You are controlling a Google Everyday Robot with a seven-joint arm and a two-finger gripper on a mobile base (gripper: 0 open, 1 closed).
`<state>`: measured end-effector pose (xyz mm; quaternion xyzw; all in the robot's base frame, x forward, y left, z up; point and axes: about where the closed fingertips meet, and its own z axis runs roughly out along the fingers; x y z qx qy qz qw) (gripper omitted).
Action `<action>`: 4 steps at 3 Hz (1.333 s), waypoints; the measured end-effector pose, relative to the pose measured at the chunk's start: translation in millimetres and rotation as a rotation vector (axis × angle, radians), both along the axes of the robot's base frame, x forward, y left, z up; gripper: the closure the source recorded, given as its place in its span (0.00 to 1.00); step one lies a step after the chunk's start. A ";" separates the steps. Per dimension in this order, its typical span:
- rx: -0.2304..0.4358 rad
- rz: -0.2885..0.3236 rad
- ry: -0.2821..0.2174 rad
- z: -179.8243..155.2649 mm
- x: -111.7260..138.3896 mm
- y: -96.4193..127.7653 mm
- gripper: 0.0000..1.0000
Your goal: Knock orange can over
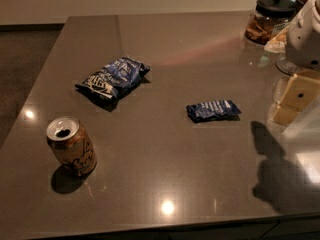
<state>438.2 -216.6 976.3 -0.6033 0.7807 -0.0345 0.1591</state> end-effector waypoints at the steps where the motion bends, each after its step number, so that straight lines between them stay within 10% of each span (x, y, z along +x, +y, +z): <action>1: 0.005 0.003 -0.004 1.1 0.2 1.1 0.00; 2: 0.077 0.035 -0.002 -0.2 0.3 14.8 0.00; 4: 0.398 0.229 0.009 -10.6 0.0 110.8 0.00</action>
Offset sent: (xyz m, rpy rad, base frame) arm -0.0005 0.0411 -0.0061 0.2286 0.0247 0.1044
